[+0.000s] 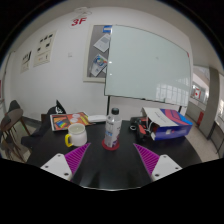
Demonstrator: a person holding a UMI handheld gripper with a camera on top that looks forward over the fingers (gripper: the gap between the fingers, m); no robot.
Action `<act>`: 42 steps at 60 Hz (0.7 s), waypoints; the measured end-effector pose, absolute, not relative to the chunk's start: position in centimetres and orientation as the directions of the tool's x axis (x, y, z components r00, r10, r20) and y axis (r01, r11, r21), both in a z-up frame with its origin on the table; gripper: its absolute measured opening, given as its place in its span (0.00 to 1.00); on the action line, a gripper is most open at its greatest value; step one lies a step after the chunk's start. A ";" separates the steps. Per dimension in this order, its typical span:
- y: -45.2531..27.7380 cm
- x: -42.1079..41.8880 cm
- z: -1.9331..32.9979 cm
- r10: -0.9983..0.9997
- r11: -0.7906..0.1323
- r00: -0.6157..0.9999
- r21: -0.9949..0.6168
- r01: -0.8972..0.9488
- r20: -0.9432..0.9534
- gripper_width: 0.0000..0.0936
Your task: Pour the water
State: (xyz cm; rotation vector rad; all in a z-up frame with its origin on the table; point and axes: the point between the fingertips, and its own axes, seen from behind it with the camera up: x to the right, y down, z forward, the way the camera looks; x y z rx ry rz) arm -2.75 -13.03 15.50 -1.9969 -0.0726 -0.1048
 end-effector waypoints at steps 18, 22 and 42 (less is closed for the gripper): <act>-27.5 -4.7 20.3 -0.046 -0.416 0.988 -0.902 0.118 0.150 0.90; -29.5 -5.0 20.8 -0.042 -0.411 0.987 -0.903 0.126 0.157 0.90; -33.7 -6.0 22.1 -0.039 -0.407 0.990 -0.907 0.110 0.137 0.90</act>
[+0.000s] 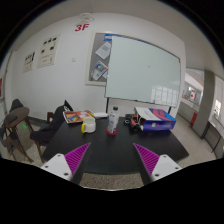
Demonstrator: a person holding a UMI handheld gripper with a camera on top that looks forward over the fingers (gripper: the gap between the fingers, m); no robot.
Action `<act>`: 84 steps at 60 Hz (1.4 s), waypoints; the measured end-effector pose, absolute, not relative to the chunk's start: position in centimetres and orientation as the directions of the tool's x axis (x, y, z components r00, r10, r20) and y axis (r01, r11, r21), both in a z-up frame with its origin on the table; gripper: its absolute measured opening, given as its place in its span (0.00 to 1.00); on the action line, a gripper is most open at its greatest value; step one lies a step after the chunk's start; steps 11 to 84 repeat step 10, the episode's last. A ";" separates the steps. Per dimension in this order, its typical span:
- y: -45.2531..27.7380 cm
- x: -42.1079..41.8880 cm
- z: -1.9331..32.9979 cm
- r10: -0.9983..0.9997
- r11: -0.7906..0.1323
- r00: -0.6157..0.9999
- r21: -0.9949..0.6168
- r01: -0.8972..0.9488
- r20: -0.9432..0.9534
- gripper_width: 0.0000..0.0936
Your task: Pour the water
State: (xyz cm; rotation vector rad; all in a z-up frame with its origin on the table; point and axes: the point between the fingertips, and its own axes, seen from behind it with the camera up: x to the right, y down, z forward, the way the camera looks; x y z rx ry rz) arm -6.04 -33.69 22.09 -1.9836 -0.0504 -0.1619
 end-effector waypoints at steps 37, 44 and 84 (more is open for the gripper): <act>-34.5 -5.7 21.9 -0.046 -0.411 0.990 -0.906 0.103 0.134 0.90; -34.5 -5.7 21.9 -0.046 -0.411 0.990 -0.906 0.103 0.134 0.90; -34.5 -5.7 21.9 -0.046 -0.411 0.990 -0.906 0.103 0.134 0.90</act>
